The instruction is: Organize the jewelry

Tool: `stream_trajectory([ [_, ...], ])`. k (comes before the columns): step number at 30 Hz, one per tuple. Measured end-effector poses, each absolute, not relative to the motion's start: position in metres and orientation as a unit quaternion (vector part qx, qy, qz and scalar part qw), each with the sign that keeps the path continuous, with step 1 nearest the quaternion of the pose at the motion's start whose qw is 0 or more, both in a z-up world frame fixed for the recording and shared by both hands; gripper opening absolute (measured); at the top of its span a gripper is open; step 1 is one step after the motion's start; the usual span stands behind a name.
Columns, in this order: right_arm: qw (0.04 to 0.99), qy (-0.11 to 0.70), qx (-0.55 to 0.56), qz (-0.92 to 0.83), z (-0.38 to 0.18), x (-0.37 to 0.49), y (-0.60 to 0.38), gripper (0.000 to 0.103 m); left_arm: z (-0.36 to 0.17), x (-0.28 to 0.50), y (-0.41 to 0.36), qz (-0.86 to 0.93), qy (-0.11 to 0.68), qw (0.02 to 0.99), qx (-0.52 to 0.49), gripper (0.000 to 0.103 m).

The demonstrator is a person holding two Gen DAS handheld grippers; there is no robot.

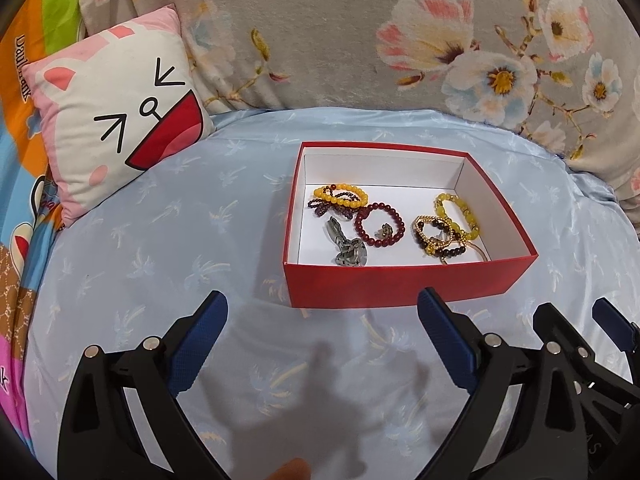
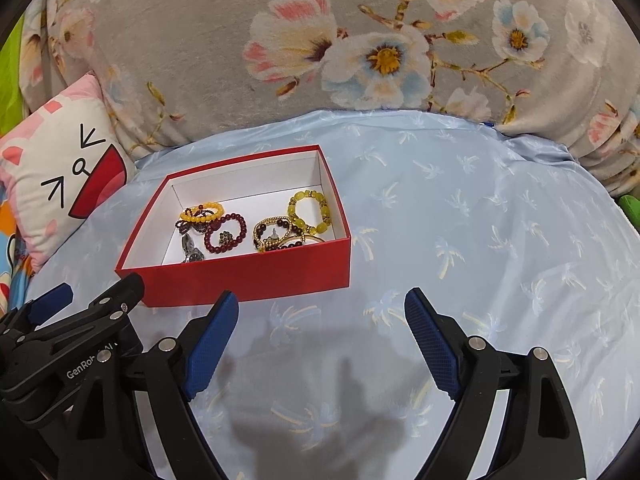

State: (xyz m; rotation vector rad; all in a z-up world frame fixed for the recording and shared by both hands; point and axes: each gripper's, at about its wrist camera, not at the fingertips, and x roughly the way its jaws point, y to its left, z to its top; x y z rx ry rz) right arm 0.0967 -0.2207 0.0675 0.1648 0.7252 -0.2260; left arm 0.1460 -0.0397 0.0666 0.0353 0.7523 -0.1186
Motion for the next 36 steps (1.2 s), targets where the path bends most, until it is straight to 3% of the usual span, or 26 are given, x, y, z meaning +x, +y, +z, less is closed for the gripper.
stream_trajectory([
  [36, 0.923, 0.363, 0.066, -0.11, 0.059, 0.094, -0.216, 0.082, 0.057, 0.147, -0.042, -0.037, 0.374, 0.926, 0.037, 0.092],
])
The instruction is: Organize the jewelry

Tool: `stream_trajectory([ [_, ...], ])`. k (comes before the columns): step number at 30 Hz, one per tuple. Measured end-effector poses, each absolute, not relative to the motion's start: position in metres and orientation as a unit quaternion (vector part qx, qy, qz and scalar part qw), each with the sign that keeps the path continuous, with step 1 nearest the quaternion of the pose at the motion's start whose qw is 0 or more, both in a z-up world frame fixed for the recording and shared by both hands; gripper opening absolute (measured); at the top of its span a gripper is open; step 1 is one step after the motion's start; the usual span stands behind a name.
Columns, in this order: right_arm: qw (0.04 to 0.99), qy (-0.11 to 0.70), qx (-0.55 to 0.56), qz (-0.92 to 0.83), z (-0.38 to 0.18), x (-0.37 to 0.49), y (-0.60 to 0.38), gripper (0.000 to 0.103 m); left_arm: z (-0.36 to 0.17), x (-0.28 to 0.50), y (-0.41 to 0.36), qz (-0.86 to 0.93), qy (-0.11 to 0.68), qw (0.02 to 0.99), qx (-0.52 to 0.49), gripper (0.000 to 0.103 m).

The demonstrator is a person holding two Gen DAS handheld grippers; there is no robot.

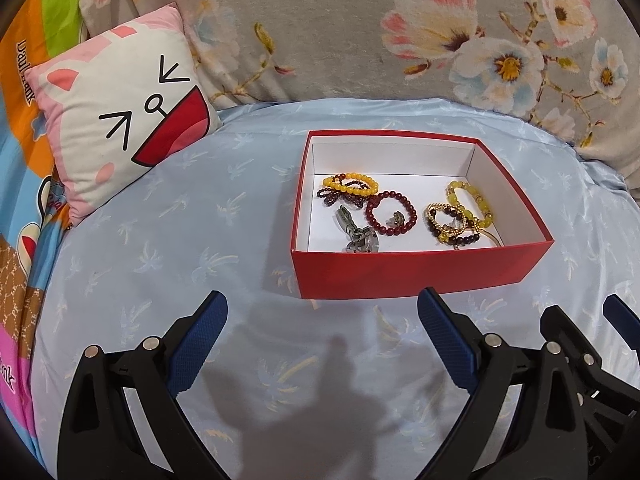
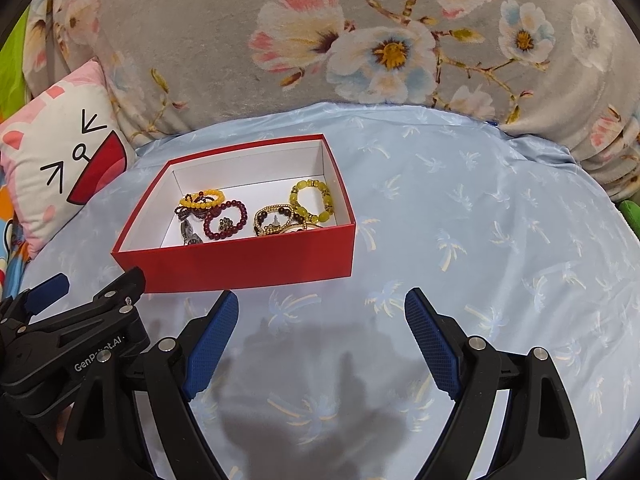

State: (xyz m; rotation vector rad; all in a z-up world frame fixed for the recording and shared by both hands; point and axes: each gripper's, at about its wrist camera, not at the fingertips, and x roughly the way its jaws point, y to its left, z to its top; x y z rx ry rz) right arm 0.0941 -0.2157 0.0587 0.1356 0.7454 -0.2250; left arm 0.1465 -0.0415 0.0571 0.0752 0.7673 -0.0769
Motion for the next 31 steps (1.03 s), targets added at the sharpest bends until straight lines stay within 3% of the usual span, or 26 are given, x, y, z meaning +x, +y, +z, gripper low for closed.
stream_trajectory([
  [31, 0.923, 0.364, 0.067, -0.109, 0.0541, 0.095, -0.2185, 0.082, 0.0536, 0.1476, -0.0449, -0.039, 0.38, 0.923, 0.037, 0.091],
])
